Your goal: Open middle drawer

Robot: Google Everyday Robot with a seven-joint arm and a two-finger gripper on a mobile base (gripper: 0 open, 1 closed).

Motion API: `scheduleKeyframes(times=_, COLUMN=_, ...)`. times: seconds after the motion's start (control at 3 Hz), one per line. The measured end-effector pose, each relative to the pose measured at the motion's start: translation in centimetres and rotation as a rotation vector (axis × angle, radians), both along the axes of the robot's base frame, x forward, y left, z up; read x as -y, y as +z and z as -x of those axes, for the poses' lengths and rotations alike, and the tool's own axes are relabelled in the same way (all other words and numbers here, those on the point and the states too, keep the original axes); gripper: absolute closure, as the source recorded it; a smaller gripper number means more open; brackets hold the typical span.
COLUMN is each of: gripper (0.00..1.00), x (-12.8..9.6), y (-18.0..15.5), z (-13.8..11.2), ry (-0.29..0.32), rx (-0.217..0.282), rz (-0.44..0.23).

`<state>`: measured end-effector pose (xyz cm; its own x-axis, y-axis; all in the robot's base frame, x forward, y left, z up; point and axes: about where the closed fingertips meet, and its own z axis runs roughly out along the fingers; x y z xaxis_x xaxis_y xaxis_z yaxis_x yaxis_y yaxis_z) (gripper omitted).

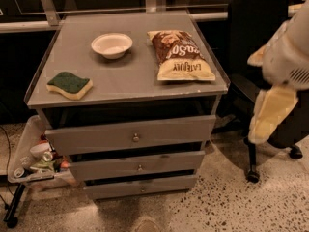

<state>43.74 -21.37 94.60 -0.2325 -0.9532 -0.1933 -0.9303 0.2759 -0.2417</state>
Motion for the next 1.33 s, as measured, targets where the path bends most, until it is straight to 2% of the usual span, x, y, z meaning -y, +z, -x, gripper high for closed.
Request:
scheduleKeyframes(times=0.33, gripper=0.0, x=-0.7, y=-6.3, z=0.0, ry=-0.02, rx=0.0, rz=0.021)
scheduleKeyframes(times=0.67, gripper=0.0, x=-1.1, y=-14.8, z=0.9, ry=-0.048, rx=-0.077, rz=0.031)
scheduleKeyframes(times=1.0, gripper=0.0, x=-0.9, y=-16.5, z=2.0, ry=-0.048, rx=-0.105, rz=0.04)
scheduleKeyframes(times=1.33, gripper=0.0, x=-1.2, y=-16.9, z=2.2, ry=-0.043, rx=-0.114, rz=0.019)
